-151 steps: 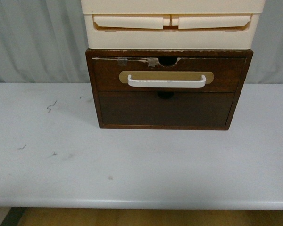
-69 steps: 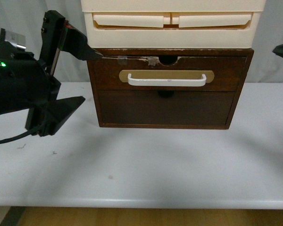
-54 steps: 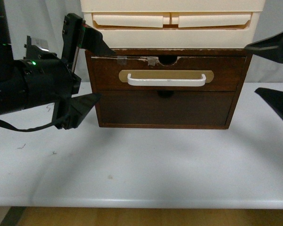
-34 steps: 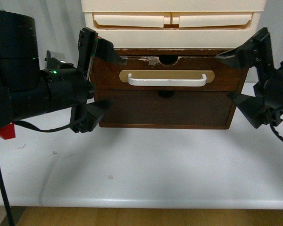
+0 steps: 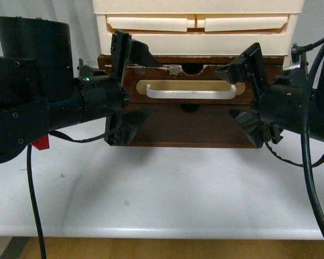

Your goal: Open drawer

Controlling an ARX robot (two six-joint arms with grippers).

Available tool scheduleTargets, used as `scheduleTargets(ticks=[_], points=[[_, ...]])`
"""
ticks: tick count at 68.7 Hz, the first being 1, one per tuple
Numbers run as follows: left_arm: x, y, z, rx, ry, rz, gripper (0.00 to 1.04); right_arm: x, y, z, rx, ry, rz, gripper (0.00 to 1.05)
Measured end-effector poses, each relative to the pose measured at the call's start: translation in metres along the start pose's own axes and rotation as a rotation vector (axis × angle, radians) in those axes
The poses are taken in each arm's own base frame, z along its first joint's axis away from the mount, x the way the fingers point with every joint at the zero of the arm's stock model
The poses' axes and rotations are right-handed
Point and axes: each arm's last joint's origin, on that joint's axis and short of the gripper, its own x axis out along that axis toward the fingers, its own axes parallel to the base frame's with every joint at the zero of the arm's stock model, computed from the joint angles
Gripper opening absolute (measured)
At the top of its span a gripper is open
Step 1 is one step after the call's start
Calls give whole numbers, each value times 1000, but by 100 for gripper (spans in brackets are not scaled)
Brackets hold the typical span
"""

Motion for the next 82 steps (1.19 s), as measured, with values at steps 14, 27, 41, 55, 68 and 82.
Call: scheduleTargets(ticks=[14, 27, 41, 55, 68, 82], points=[[6, -2, 2, -4, 9, 0, 98, 11, -6, -9, 29, -23, -36, 98], [10, 4, 0, -12, 18, 20, 98, 18, -9, -7, 38, -61, -47, 98], [14, 9, 0, -18, 17, 33, 98, 25, -10, -10, 48, -65, -58, 96], [18, 7, 3, -13, 11, 25, 83, 27, -8, -13, 45, -70, -61, 69], [20, 14, 3, -25, 14, 51, 56, 31, -5, -15, 38, -75, -43, 42], [19, 13, 5, -18, 12, 32, 24, 32, -3, -14, 144, -77, -26, 21]])
